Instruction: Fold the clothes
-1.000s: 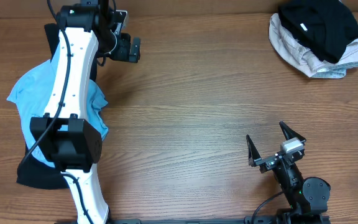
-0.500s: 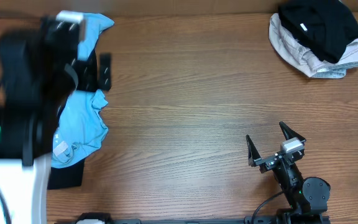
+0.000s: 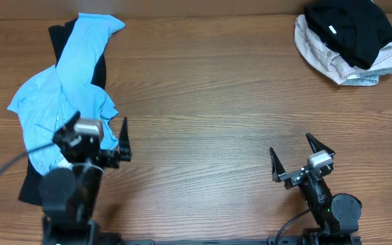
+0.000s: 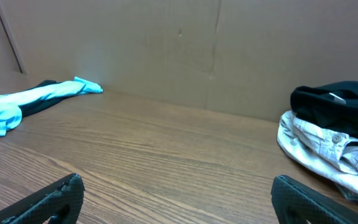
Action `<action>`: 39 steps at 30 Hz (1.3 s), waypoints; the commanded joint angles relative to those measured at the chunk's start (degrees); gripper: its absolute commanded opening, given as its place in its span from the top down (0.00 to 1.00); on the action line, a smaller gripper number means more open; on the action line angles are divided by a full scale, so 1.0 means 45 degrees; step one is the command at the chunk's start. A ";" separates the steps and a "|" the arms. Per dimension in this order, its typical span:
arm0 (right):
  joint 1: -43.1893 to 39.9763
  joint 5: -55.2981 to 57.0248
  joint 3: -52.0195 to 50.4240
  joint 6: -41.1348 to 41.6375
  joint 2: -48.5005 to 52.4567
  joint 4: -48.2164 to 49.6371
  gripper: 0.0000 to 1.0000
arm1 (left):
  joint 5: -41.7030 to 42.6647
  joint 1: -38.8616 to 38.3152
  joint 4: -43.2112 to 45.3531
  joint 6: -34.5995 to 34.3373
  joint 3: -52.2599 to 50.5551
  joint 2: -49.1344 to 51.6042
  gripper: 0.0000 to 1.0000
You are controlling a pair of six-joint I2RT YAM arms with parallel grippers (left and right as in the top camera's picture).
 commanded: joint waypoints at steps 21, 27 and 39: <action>0.0058 0.0170 -0.0131 0.0049 -0.0136 0.0078 0.00 | -0.0563 0.0228 0.3730 -0.0869 -0.6455 -0.5037 0.00; 0.0058 0.0170 -0.0131 0.0044 -0.0136 0.0078 0.00 | -0.0563 0.0233 0.1132 -0.0879 -0.6455 -0.5814 0.00; 0.0058 0.0170 -0.0131 0.0044 -0.0136 0.0078 0.00 | -0.0559 0.0233 0.1214 -0.0869 -0.6455 -0.5790 0.00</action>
